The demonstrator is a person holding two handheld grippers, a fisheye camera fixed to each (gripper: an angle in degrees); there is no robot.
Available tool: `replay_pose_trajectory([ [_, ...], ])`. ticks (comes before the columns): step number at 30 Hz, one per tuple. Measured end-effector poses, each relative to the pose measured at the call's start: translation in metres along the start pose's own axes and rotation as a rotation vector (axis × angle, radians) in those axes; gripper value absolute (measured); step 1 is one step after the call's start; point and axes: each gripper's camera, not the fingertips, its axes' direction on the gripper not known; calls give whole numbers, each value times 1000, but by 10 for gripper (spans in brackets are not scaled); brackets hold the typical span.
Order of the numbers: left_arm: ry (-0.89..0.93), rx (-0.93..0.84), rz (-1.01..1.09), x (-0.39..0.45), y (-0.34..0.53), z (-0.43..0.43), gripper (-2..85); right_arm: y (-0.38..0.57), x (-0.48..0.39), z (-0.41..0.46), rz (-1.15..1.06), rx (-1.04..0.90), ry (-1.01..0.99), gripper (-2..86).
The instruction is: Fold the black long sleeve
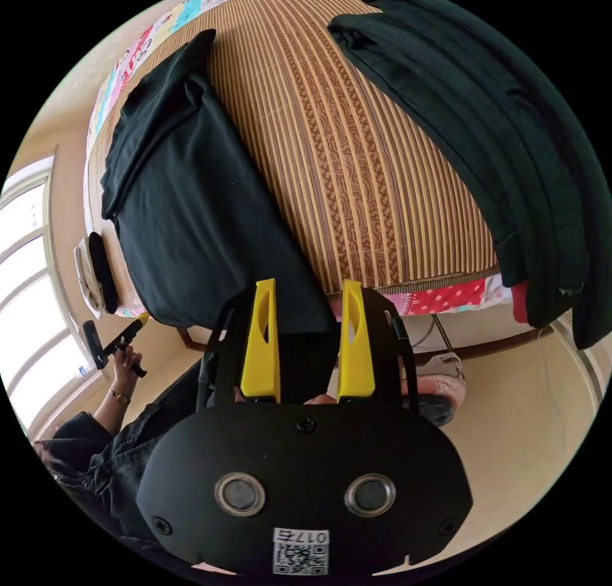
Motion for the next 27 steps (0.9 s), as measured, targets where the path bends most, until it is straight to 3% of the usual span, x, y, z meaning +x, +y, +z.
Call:
replay_pose_trajectory([
  [6,-55,-219,123,-28,28,-9,136,11,10,7,-105,-157,61,138],
  [11,-3,-260,117,-48,21,-9,137,-6,28,12,-31,-176,-105,115],
  [14,19,-289,104,-59,6,-11,101,-13,27,10,-4,-203,-86,87],
  [18,368,-379,88,-77,2,-40,53,-4,18,-11,-106,-208,-145,43],
  [21,663,-376,130,-88,25,-94,46,22,25,-42,-153,-159,-323,33],
  [23,869,-276,138,-98,42,-146,44,53,39,-75,-137,-57,-519,29],
  [25,1128,-37,168,-106,59,-225,43,80,53,-102,-57,75,-676,27],
  [27,1230,127,204,-105,61,-280,42,104,58,-129,-27,234,-859,26],
])
